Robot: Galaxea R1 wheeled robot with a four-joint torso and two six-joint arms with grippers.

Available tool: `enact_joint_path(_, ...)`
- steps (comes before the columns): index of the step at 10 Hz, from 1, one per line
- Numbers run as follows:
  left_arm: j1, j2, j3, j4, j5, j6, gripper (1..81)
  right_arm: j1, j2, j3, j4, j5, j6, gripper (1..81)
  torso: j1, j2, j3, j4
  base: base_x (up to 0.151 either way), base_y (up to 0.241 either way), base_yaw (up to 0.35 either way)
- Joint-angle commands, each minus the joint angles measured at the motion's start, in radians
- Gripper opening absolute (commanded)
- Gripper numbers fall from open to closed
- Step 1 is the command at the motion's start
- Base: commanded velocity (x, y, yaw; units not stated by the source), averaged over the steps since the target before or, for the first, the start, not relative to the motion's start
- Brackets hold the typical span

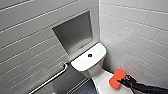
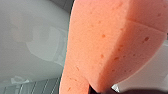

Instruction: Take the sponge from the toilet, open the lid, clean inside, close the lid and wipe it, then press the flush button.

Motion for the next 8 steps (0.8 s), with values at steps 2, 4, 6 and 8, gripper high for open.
enact_joint_path(2,0.028,-0.018,-0.004,0.016,0.06,0.006,81.1,0.129,0.092,-0.109,0.047,-0.031,0.006,1.0,0.0,0.0,-0.09,0.0,0.0,0.0,0.0)
enact_joint_path(4,0.029,-0.016,-0.006,0.016,0.06,0.006,81.1,0.126,0.112,-0.122,0.054,-0.019,0.007,1.0,0.0,0.0,-0.112,0.0,0.0,0.0,0.0)
enact_joint_path(6,0.029,-0.012,-0.011,0.016,0.06,0.006,81.1,0.126,0.113,-0.125,0.063,0.0,0.019,1.0,0.0,0.0,-0.175,0.0,0.0,0.0,0.0)
enact_joint_path(8,0.034,-0.01,-0.011,0.021,0.06,0.006,81.1,0.129,0.115,-0.145,0.067,0.03,0.059,1.0,0.001,0.0,-0.141,0.0,0.0,0.0,0.0)
